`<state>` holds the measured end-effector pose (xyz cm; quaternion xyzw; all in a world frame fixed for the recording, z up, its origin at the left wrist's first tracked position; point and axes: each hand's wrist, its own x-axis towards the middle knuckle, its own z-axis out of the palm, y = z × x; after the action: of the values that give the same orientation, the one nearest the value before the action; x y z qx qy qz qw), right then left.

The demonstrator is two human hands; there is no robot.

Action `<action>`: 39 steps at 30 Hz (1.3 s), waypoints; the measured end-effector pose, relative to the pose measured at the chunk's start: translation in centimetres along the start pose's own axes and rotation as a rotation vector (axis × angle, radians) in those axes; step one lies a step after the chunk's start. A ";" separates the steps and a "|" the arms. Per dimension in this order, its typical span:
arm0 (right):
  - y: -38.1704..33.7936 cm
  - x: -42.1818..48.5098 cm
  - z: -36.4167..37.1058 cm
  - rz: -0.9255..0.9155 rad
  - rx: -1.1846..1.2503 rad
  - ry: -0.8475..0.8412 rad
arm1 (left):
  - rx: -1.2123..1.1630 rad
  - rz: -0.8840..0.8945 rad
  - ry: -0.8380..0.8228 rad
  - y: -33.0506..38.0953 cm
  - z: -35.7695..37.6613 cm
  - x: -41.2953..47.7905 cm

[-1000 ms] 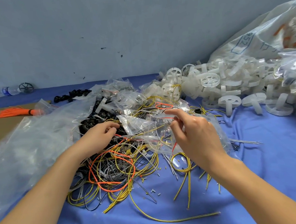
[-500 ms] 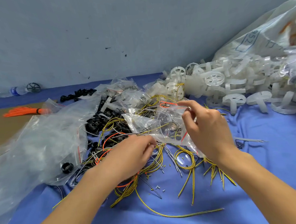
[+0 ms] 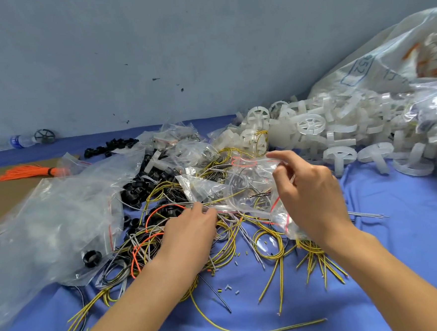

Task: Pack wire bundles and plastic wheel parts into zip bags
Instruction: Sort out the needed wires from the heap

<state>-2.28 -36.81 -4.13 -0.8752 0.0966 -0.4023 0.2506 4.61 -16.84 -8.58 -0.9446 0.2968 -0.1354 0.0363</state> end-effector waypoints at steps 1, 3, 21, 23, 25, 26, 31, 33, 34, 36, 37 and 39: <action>0.0 -0.1 0.0 -0.004 -0.003 -0.003 | -0.086 -0.016 0.001 -0.3 -0.3 0.1; -0.1 0.0 0.0 -0.011 -0.005 -0.010 | -0.310 -0.061 -0.014 -1.2 -1.1 0.4; -0.6 0.0 -0.3 -0.041 -0.047 -0.096 | -1.230 -0.269 0.421 -5.8 -7.1 1.7; -1.0 -0.1 -0.4 -0.105 -0.037 -0.176 | -1.222 -0.271 0.480 -6.3 -7.7 1.6; -1.7 -0.2 -0.4 -0.176 -0.016 -0.289 | -1.202 -0.246 0.497 -6.7 -8.4 1.5; -2.1 -0.1 -0.4 -0.200 0.011 -0.328 | -1.184 -0.226 0.502 -6.8 -8.7 1.5; -4.3 0.2 -0.5 -0.217 0.124 -0.207 | -1.146 -0.066 0.465 -6.0 -10.7 1.2; -5.1 0.4 -0.6 -0.252 0.130 -0.178 | -1.047 0.062 0.393 -5.2 -11.3 1.1; -5.5 0.5 -0.6 -0.285 0.117 -0.187 | -0.981 0.131 0.370 -4.8 -11.5 1.1; -5.8 0.5 -0.5 -0.357 0.067 -0.222 | -0.864 0.235 0.377 -4.1 -11.5 1.2; -5.9 0.4 -0.3 -0.378 0.064 -0.234 | -0.829 0.260 0.396 -3.9 -11.4 1.2; -6.0 0.3 0.0 -0.361 0.147 -0.231 | -0.786 0.270 0.435 -3.6 -11.2 1.3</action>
<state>-2.27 -31.85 -0.82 -0.8980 -0.1205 -0.3436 0.2472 4.53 -14.51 2.98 -0.7893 0.4468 -0.2014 -0.3700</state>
